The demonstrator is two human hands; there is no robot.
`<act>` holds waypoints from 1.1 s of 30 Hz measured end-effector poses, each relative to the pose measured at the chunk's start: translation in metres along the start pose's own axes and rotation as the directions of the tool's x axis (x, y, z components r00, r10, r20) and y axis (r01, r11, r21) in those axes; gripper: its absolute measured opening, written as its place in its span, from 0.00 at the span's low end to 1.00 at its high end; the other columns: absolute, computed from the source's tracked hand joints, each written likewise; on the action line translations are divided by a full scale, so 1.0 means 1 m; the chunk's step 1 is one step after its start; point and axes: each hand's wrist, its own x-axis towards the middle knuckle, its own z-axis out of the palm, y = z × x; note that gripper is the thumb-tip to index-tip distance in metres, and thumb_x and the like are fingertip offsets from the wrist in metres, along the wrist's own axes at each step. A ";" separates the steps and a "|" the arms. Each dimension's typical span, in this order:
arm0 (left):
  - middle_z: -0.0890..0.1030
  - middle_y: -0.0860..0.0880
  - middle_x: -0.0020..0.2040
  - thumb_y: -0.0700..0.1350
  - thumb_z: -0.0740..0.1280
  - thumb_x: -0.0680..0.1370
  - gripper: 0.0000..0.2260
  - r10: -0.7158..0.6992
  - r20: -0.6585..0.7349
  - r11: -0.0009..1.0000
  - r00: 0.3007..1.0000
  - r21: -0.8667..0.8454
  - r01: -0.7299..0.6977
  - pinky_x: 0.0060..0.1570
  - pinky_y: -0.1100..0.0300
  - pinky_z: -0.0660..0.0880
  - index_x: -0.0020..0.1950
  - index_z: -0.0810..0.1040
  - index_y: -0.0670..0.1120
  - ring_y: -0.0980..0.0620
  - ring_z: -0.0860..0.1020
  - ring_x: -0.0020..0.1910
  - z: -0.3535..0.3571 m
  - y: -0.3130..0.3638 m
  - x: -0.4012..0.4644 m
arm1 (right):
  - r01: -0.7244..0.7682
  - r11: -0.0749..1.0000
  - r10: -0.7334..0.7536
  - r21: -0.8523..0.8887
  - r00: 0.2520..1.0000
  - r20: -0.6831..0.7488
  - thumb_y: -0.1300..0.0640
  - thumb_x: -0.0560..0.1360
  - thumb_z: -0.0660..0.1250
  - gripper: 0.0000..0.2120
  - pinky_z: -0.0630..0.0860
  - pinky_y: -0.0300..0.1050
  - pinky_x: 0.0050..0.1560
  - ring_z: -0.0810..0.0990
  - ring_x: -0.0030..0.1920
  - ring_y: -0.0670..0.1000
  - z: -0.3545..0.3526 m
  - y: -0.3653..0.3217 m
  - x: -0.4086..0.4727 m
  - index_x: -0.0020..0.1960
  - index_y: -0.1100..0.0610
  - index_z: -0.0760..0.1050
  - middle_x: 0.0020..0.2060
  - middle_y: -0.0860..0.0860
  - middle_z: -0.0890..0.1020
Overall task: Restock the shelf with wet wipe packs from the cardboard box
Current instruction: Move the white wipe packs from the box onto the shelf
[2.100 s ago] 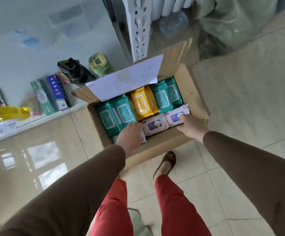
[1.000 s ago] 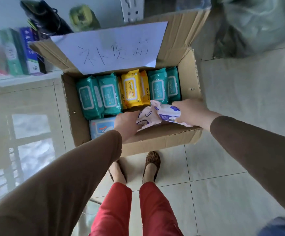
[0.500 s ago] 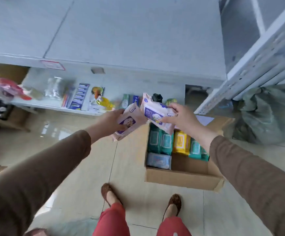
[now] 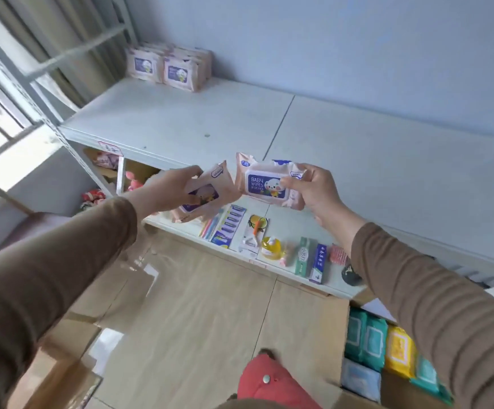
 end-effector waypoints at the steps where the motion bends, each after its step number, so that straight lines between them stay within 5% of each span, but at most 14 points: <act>1: 0.81 0.51 0.48 0.50 0.73 0.73 0.21 -0.005 -0.025 0.999 1.000 0.032 0.006 0.40 0.53 0.77 0.62 0.70 0.56 0.47 0.79 0.44 -0.012 -0.013 0.009 | 0.010 1.000 -0.010 0.001 1.000 0.003 0.62 0.70 0.77 0.15 0.78 0.42 0.30 0.85 0.36 0.50 0.012 -0.008 0.014 0.56 0.55 0.81 0.45 0.56 0.86; 10: 0.77 0.52 0.44 0.52 0.74 0.71 0.14 -0.037 -0.072 0.982 0.997 0.180 0.049 0.39 0.56 0.68 0.52 0.72 0.55 0.47 0.75 0.43 -0.106 -0.134 0.152 | 0.046 0.996 -0.050 0.081 0.998 0.040 0.63 0.70 0.76 0.14 0.80 0.43 0.33 0.86 0.43 0.54 0.130 -0.054 0.190 0.56 0.57 0.82 0.49 0.61 0.85; 13: 0.79 0.50 0.45 0.51 0.74 0.71 0.14 -0.060 -0.073 0.981 0.996 0.181 0.073 0.40 0.55 0.70 0.48 0.69 0.56 0.46 0.74 0.43 -0.138 -0.178 0.203 | 0.030 0.996 -0.035 0.087 0.997 0.065 0.63 0.70 0.75 0.13 0.74 0.40 0.26 0.83 0.37 0.55 0.173 -0.070 0.255 0.55 0.59 0.82 0.47 0.66 0.82; 17: 0.79 0.49 0.48 0.49 0.74 0.72 0.15 -0.094 -0.078 0.979 0.992 0.174 0.107 0.39 0.55 0.68 0.52 0.71 0.54 0.45 0.74 0.44 -0.171 -0.231 0.262 | 0.015 0.996 -0.018 0.084 0.999 0.036 0.62 0.71 0.74 0.09 0.64 0.36 0.22 0.72 0.22 0.47 0.226 -0.090 0.322 0.51 0.59 0.81 0.39 0.57 0.82; 23: 0.79 0.51 0.52 0.53 0.74 0.72 0.18 -0.004 -0.046 0.969 0.999 0.248 0.016 0.40 0.56 0.68 0.58 0.74 0.52 0.47 0.74 0.45 -0.206 -0.303 0.358 | -0.026 0.991 0.027 0.128 1.000 -0.013 0.64 0.73 0.74 0.11 0.66 0.33 0.21 0.75 0.22 0.41 0.296 -0.103 0.406 0.54 0.61 0.80 0.42 0.55 0.83; 29: 0.80 0.50 0.52 0.53 0.73 0.73 0.18 0.106 0.075 0.941 0.992 0.315 -0.124 0.48 0.51 0.76 0.58 0.73 0.52 0.45 0.77 0.50 -0.235 -0.360 0.457 | -0.091 0.984 0.105 0.153 0.991 -0.086 0.66 0.71 0.76 0.21 0.73 0.30 0.29 0.83 0.41 0.46 0.357 -0.093 0.472 0.63 0.64 0.78 0.55 0.56 0.84; 33: 0.80 0.53 0.59 0.55 0.72 0.72 0.24 0.198 0.122 0.914 0.973 0.336 -0.228 0.51 0.50 0.78 0.66 0.69 0.59 0.46 0.78 0.55 -0.245 -0.384 0.511 | -0.145 0.966 0.178 0.213 0.973 -0.147 0.66 0.71 0.75 0.18 0.83 0.54 0.53 0.86 0.46 0.51 0.382 -0.089 0.497 0.60 0.61 0.79 0.55 0.55 0.85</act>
